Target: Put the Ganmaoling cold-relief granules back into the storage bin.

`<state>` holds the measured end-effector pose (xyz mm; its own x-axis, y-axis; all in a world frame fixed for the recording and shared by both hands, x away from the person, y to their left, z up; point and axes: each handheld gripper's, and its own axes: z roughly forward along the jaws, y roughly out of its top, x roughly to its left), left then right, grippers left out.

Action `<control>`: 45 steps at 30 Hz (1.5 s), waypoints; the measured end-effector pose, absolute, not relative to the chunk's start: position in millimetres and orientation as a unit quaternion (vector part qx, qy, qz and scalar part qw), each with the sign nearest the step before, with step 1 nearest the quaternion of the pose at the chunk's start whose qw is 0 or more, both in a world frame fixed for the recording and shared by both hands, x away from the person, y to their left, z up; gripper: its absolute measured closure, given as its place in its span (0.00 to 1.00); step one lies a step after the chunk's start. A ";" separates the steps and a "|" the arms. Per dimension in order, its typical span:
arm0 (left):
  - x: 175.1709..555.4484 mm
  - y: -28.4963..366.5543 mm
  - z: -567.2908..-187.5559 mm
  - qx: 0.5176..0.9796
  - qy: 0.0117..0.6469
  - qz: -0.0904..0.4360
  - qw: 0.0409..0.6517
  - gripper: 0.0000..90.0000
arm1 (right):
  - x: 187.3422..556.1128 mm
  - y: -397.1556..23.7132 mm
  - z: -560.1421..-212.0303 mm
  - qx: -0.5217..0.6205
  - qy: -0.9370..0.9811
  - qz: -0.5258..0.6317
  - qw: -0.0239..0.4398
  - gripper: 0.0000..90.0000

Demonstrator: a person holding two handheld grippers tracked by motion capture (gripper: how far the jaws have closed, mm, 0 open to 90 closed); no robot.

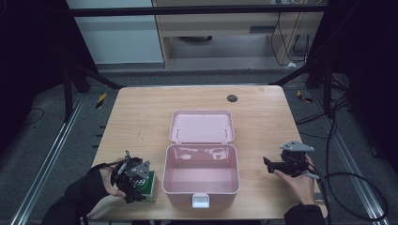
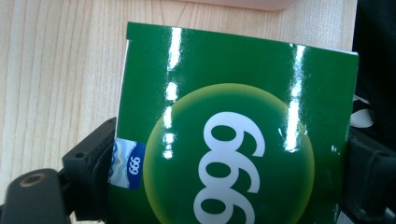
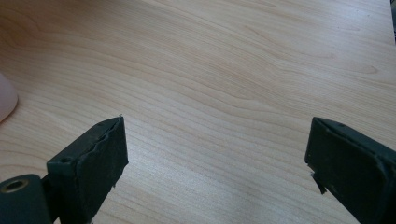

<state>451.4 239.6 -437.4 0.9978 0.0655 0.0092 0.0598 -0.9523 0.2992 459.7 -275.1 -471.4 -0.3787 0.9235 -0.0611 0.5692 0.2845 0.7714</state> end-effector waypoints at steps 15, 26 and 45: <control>451.2 244.0 -419.8 0.989 0.042 0.003 0.142 0.16 | 459.6 -275.8 -471.4 0.491 0.759 0.340 0.260 0.07; 449.4 247.9 -383.2 0.987 0.052 0.013 0.154 0.16 | 459.2 -276.3 -470.9 0.490 0.758 0.341 0.262 0.07; 444.6 247.0 -323.9 0.981 0.053 0.044 0.182 0.16 | 458.3 -276.4 -469.8 0.493 0.756 0.343 0.260 0.07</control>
